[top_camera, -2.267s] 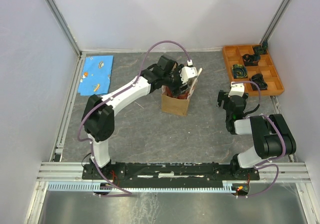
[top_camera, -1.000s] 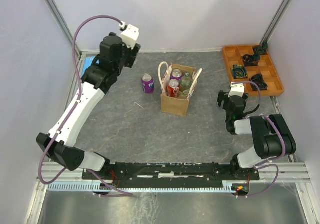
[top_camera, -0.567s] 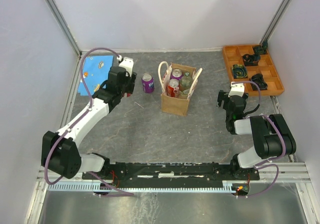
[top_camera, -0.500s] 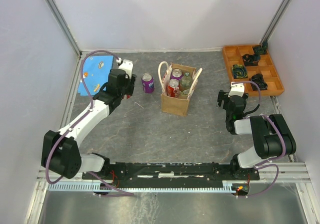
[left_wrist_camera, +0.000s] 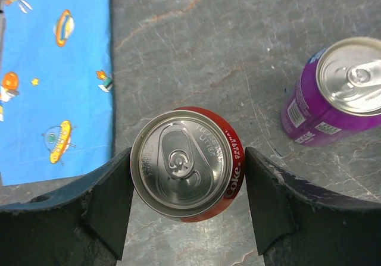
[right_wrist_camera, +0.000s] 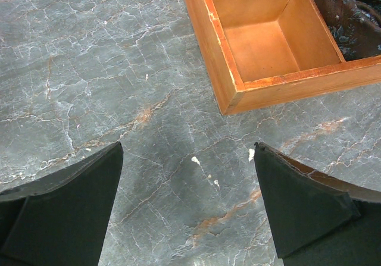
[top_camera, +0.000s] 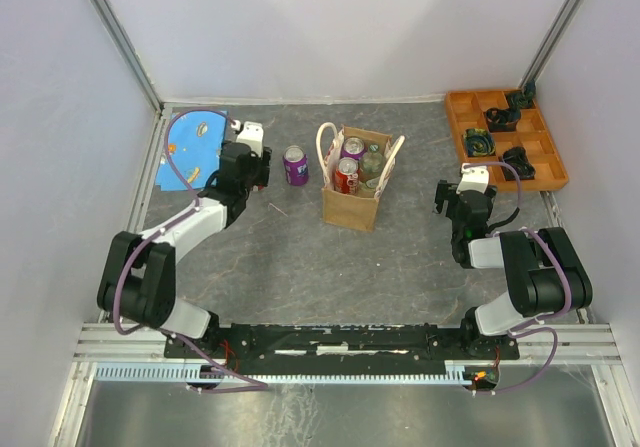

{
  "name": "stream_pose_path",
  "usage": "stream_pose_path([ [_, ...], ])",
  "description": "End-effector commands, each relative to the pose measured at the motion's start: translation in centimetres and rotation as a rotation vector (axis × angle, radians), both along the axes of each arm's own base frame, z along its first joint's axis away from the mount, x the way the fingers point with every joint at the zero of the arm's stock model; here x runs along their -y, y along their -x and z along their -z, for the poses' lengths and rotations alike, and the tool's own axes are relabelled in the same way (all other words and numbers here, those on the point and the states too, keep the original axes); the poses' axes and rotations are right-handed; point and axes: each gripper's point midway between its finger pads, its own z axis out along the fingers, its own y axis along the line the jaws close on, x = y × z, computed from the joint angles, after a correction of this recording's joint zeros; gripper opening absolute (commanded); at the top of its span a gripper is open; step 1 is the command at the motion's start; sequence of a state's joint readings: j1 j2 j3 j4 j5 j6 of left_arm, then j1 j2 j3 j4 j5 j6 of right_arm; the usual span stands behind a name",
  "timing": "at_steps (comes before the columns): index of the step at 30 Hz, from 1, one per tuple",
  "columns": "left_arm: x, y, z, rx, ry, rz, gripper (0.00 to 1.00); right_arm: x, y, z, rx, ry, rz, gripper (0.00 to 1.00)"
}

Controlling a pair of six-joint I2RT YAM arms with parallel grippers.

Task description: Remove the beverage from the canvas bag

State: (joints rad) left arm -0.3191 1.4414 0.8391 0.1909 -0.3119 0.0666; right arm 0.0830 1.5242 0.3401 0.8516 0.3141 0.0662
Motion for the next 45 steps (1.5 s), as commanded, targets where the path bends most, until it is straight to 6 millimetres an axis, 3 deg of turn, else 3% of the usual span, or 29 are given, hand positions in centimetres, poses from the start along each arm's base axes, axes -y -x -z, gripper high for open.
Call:
stream_pose_path([
  [1,1.6,-3.6,-5.4,0.190,0.099,0.020,0.03,0.1,-0.9,-1.8,0.063,-0.010,0.010,0.99],
  [16,2.7,-6.1,-2.7,0.138,0.081,0.052,0.03,0.1,-0.9,-1.8,0.063,-0.010,0.011,0.99],
  [20,2.9,-6.2,-1.7,0.105,0.076,0.062,0.09,0.1,-0.9,-1.8,0.064,-0.010,0.011,0.99],
  [24,2.7,-6.0,-0.6,0.062,0.065,0.048,0.18,0.1,-0.9,-1.8,0.063,-0.010,0.010,0.99],
  [30,2.5,-5.8,-0.2,0.031,0.048,0.037,0.59,0.1,-0.9,-1.7,0.062,-0.010,0.010,0.99],
  [39,2.1,-5.7,-2.5,0.067,0.038,0.033,0.96,0.1,-0.9,-1.8,0.063,-0.011,0.009,0.99],
  [45,2.1,-5.6,-4.2,0.097,0.050,0.028,0.99,0.1,-0.9,-1.8,0.064,-0.010,0.010,0.99],
])
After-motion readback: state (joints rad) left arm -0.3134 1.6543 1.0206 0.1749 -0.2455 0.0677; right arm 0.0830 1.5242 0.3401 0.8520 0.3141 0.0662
